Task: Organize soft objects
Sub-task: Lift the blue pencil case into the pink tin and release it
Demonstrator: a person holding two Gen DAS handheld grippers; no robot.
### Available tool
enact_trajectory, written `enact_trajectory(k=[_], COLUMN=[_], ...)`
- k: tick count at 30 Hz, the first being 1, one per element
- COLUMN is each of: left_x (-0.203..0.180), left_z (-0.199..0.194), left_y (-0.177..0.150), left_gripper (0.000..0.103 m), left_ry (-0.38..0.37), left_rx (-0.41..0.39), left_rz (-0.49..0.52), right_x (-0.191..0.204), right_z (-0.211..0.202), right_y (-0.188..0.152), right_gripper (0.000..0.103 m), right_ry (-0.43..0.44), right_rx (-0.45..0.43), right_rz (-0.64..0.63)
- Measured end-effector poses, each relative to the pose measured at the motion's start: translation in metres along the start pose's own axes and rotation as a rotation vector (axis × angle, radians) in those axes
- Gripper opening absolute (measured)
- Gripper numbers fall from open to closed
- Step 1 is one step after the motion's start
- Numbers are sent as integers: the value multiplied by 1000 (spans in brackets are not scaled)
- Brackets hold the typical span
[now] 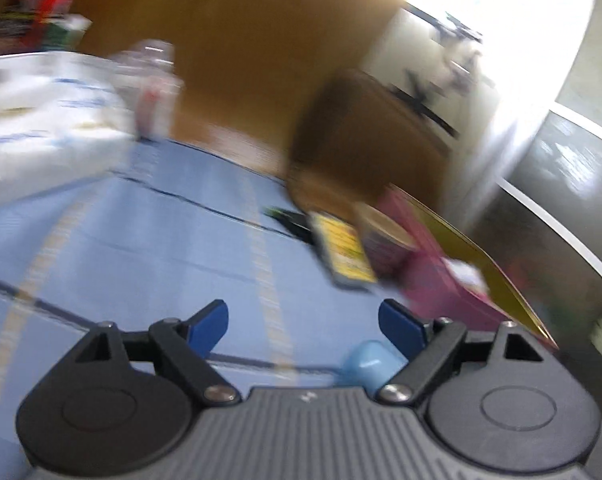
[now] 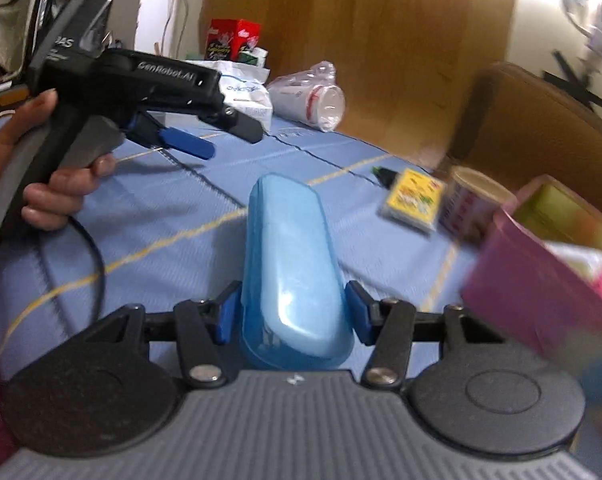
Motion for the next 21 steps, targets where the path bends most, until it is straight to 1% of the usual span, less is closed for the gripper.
enact_trajectory(k=[1,3,5,9,12,14,15,16,18,21], left_x=[-11,-31,-42,-50,-52,-50,-50,-50,-54,-65], left_z=[3,12,18,24,23,23,23,23,23,27], left_y=[-2,-6,-11,-19,-27,-30,-30,-31,-31,-24], left_gripper=[82,81,81,81,75,70,70,69,68,67], left_ry=[-24,-54,-63,-76,-63,-75,-84,-82,-74,-92], left_rx=[15,46,69,103,129,143,145,147,145,140], left_rz=[31,87,110,112,116,98,86,83,90,102], right_x=[0,-3,-6,-9,-6,-3,-2,-2,-3,-6], right_z=[-6,-17,-24,-32,-37,-40,-39,-40,-43,-49], right_y=[-6,-19,-28,-37,-44,-49,-49,-50,-51,-54], right_gripper=[68,74,74,74,72,72,68,62,55,55], right_ry=[-17,-40,-45,-46,-25,-24,-23,-18,-22,-24], right_rx=[-8,-20,-26,-55,-74,-81,-92,-100,-114,-141], right_rz=[16,49,88,150,166,163,163,169,183,207])
Point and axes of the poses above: each gripper's, at about its wrist camera, not at the fingertips, and z roughly the way its jaws point, x to its left, y to its top, the point moved 3 cm from there along z, roughly the way its jaws point, and after that the axes turned 5 degrees about z, right-handed, at the moved point
